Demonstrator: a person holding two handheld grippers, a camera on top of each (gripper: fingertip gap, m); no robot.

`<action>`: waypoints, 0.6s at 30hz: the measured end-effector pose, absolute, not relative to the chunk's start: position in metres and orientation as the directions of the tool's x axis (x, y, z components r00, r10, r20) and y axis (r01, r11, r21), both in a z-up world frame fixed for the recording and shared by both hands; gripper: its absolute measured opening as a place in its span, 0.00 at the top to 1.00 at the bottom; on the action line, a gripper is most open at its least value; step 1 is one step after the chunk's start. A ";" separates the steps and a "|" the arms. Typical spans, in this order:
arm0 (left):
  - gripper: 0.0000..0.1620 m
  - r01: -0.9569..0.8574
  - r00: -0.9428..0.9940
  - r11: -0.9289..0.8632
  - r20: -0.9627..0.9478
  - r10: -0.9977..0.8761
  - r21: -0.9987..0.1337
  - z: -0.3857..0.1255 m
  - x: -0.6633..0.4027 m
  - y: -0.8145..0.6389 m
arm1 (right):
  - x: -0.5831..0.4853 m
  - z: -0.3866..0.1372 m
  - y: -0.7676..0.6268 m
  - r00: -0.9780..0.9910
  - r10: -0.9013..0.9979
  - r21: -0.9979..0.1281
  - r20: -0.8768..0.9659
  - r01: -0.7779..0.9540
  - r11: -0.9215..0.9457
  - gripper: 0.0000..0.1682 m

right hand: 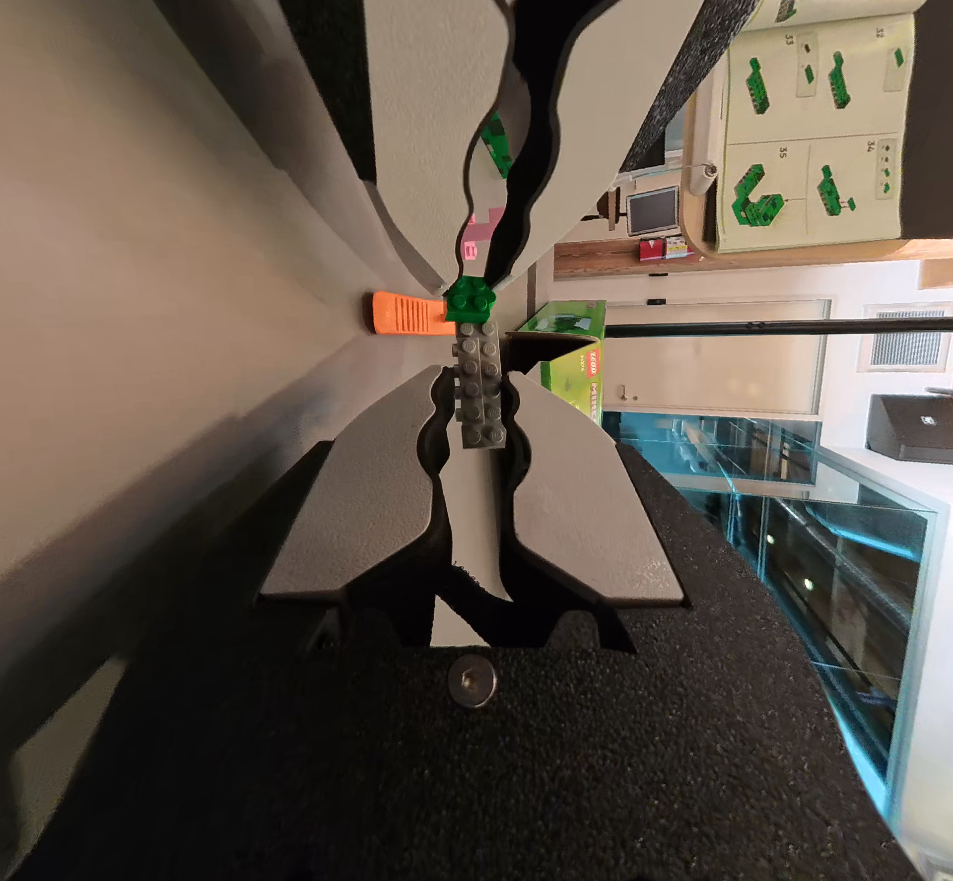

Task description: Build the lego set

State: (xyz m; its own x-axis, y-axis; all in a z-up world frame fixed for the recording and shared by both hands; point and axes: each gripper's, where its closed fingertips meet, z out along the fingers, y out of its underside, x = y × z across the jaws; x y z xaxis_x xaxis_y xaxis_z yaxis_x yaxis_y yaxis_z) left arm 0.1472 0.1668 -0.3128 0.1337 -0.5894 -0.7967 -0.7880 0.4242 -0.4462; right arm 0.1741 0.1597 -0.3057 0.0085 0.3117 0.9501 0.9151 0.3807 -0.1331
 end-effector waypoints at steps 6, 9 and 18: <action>0.90 -0.745 0.172 0.421 -0.759 -0.628 -0.517 -0.310 0.146 0.164 | 0.173 -0.311 0.160 0.004 0.330 -0.138 0.944 0.914 0.383 0.90; 0.90 -0.735 0.170 0.428 -0.754 -0.635 -0.526 -0.311 0.147 0.162 | 0.170 -0.311 0.158 0.020 0.345 -0.162 0.938 0.907 0.389 0.90; 0.90 -0.736 0.173 0.386 -0.706 -0.687 -0.556 -0.315 0.148 0.161 | 0.167 -0.323 0.154 0.091 0.516 -0.303 0.852 0.889 0.343 0.90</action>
State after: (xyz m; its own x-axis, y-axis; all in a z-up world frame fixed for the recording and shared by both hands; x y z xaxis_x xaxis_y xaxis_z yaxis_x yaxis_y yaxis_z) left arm 0.1477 0.1607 -0.3151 0.1730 -0.6869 -0.7059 -0.7362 0.3860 -0.5560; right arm 0.1670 0.1535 -0.3235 0.0911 0.5163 0.8516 0.8893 0.3426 -0.3028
